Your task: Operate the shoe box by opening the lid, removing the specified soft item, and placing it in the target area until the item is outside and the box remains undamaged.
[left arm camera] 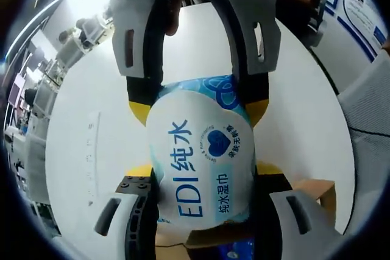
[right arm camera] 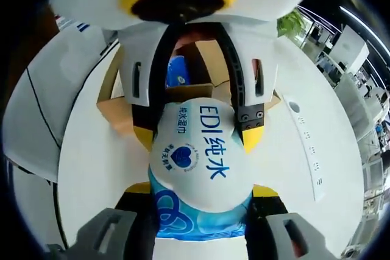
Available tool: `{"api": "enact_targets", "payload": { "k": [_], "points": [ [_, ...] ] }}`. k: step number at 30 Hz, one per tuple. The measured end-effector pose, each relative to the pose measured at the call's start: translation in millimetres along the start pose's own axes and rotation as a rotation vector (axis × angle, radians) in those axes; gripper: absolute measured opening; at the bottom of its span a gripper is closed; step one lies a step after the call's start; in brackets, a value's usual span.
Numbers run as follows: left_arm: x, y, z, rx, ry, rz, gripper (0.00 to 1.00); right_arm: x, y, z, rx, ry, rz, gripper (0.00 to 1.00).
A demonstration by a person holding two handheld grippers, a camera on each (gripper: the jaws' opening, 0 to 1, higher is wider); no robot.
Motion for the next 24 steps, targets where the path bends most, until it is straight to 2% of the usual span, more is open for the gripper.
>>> {"api": "enact_targets", "payload": {
  "k": [9,24],
  "points": [
    [-2.8,-11.0,4.7,-0.017,0.022,0.000,0.60,5.8,-13.6,6.4,-0.013,0.012,-0.017,0.55],
    [-4.3,-25.3,12.6,-0.014,0.048,-0.008,0.60,2.8,-24.8,10.7,-0.012,0.021,-0.030,0.55]
  ]
}}
Point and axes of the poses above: the point that each gripper's makers call its tool centre point, and the gripper's own axes: y roughly backward along the fingers, x roughly to its right, z roughly out of its underside, the point moved 10 cm from there along y, roughly backward along the fingers, and after that the axes turned 4 degrees about z, right-handed, at the moved point
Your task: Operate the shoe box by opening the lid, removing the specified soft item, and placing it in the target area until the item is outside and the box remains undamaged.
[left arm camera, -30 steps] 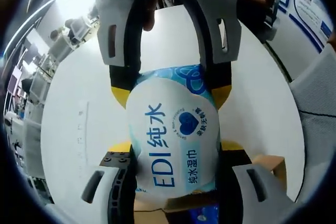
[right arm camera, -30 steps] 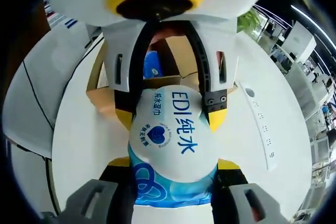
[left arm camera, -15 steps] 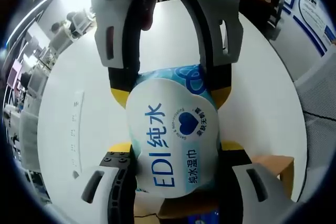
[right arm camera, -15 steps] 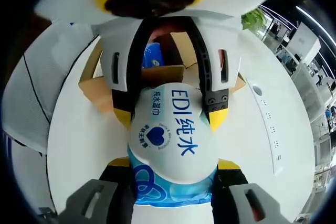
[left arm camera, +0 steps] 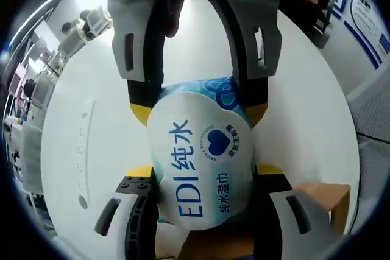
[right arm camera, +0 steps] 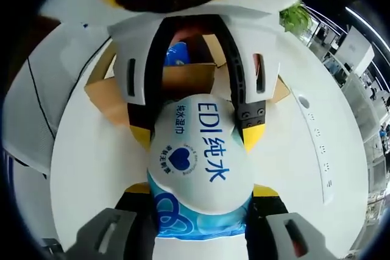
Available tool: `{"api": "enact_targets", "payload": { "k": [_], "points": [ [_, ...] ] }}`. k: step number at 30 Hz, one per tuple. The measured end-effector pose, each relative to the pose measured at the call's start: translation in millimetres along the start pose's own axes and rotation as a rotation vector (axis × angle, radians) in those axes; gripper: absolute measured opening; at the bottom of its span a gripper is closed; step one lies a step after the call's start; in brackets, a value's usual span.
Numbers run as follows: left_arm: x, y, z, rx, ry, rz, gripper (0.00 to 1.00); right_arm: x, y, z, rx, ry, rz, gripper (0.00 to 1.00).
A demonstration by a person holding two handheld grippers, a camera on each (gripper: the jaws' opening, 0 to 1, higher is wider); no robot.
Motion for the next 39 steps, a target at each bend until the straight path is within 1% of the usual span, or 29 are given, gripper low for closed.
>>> {"api": "enact_targets", "payload": {
  "k": [6,19,26,35,39],
  "points": [
    [3.3,-8.3,8.1,-0.005,0.009,-0.001,0.60,-4.5,-8.5,0.4,0.006,0.003,-0.010,0.56],
    [0.3,-7.4,5.8,-0.002,0.001,-0.012,0.61,-1.7,-12.5,3.2,-0.002,-0.006,-0.015,0.57],
    [0.5,-5.5,4.8,-0.004,-0.002,-0.010,0.61,-3.9,-11.4,2.9,-0.011,-0.012,0.003,0.58],
    [0.6,1.7,0.2,0.004,0.001,-0.017,0.58,-3.9,-0.2,4.3,-0.009,-0.030,0.019,0.54],
    [0.6,9.6,-4.7,0.024,-0.003,-0.015,0.57,-4.7,7.3,4.3,-0.006,-0.043,0.029,0.52]
  ]
}}
Point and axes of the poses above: the point that each gripper's makers call its tool centre point, and the gripper's own axes: y roughly backward along the fingers, x roughly to its right, z roughly out of its underside, the point moved 10 cm from there along y, roughly backward along the fingers, and after that the axes turned 4 degrees about z, right-handed, at the moved point
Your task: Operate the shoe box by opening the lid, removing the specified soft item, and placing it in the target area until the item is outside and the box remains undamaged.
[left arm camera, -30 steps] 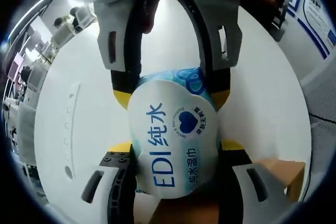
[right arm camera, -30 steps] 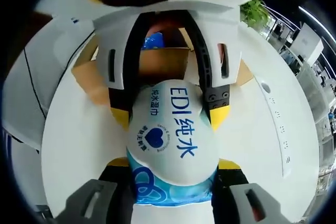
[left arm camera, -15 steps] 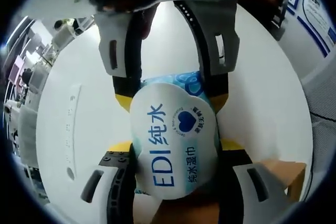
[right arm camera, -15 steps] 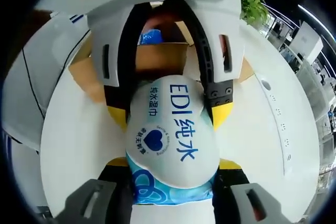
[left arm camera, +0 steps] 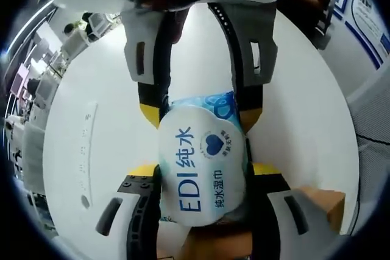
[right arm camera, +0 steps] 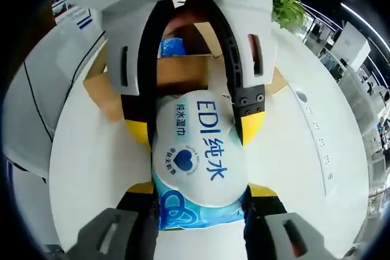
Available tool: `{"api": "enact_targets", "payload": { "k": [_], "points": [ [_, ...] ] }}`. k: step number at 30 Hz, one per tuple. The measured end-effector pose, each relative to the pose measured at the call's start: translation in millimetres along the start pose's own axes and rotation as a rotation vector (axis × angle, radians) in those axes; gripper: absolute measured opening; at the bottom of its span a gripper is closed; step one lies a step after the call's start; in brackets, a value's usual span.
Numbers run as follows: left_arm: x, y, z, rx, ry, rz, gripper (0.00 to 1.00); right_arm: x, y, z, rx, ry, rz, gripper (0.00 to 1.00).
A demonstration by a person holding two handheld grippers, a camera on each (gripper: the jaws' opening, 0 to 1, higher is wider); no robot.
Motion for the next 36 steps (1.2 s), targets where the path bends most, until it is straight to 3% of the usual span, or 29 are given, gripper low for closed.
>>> {"api": "enact_targets", "payload": {
  "k": [10,16,20,26,29,32,36],
  "points": [
    [5.6,23.9,-7.7,0.064,0.014,-0.019,0.62,-3.1,27.1,-6.4,0.042,-0.069,0.046,0.51],
    [7.2,45.3,-6.8,0.123,0.071,-0.052,0.62,-8.6,40.4,-10.4,0.094,-0.144,0.080,0.53],
    [9.8,63.7,-5.3,0.200,0.146,-0.080,0.63,-11.4,48.4,-16.4,0.150,-0.199,0.109,0.54],
    [19.7,87.6,-1.6,0.249,0.172,-0.122,0.63,-16.8,58.5,-27.5,0.257,-0.309,0.135,0.57],
    [25.2,101.7,1.5,0.298,0.224,-0.154,0.63,-19.7,61.7,-31.6,0.295,-0.362,0.149,0.58],
    [31.6,112.5,8.3,0.327,0.264,-0.170,0.63,-25.6,64.9,-39.3,0.375,-0.420,0.155,0.59],
    [42.8,123.4,21.0,0.337,0.289,-0.191,0.63,-33.5,65.6,-41.8,0.388,-0.439,0.157,0.59]
  ]
}}
Point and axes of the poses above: the point that each gripper's makers call its tool centre point, and the gripper's own axes: y roughly backward along the fingers, x roughly to its right, z roughly out of its underside, the point moved 10 cm from there along y, roughly backward along the fingers, and after that the axes turned 4 degrees about z, right-handed, at the moved point
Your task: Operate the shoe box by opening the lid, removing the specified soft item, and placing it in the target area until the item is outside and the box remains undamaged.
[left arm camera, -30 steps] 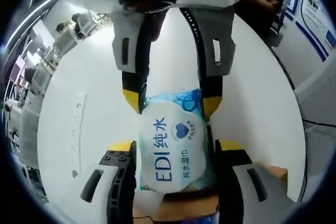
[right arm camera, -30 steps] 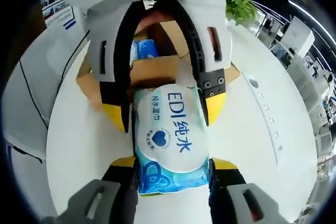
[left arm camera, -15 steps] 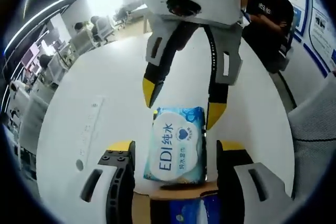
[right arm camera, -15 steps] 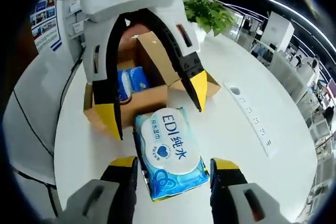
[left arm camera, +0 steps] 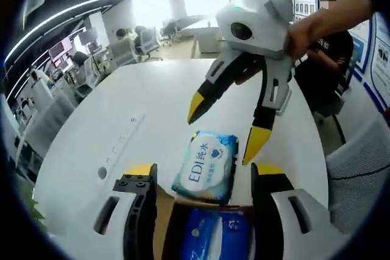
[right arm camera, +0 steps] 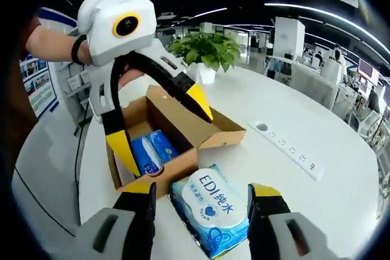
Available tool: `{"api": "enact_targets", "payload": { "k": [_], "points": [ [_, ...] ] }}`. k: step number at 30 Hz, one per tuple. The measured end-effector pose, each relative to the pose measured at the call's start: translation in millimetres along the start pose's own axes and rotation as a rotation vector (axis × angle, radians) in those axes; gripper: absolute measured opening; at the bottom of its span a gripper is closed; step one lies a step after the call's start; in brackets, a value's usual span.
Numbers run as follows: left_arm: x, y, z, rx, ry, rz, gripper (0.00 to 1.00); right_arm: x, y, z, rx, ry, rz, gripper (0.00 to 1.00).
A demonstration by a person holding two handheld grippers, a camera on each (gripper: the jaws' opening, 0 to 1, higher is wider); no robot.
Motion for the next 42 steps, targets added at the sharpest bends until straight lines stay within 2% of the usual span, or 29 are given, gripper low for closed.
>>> {"api": "enact_targets", "payload": {
  "k": [6,12,22,27,32,34,39,42],
  "points": [
    [3.5,28.8,14.3,0.058,0.080,-0.052,0.63,-14.2,0.6,-0.1,0.016,-0.018,0.001,0.59],
    [5.5,51.6,33.2,0.073,0.127,-0.097,0.64,-31.6,-1.5,-3.2,0.054,-0.057,-0.006,0.60],
    [15.5,90.9,72.1,0.107,0.218,-0.172,0.64,-64.3,-6.8,-1.6,0.071,-0.058,-0.031,0.62],
    [23.9,109.8,92.5,0.124,0.261,-0.204,0.67,-66.2,-4.4,-2.3,0.079,-0.065,-0.024,0.62],
    [31.6,124.0,111.4,0.128,0.301,-0.233,0.67,-79.8,-2.5,-0.7,0.088,-0.067,-0.028,0.62],
    [35.7,129.1,118.6,0.130,0.320,-0.245,0.67,-78.1,-4.6,1.5,0.086,-0.070,-0.028,0.62],
    [44.7,136.3,134.5,0.125,0.345,-0.253,0.67,-96.7,-9.0,9.5,0.069,-0.084,-0.049,0.62],
    [50.3,139.3,142.6,0.116,0.360,-0.251,0.67,-97.9,-15.4,15.1,0.054,-0.080,-0.057,0.62]
  ]
}}
Point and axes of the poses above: the point that each gripper's makers call its tool centre point, and the gripper's own axes: y roughly backward along the fingers, x roughly to its right, z roughly out of its underside, the point moved 10 cm from there along y, roughly backward along the fingers, and after that the axes turned 4 degrees about z, right-handed, at the moved point
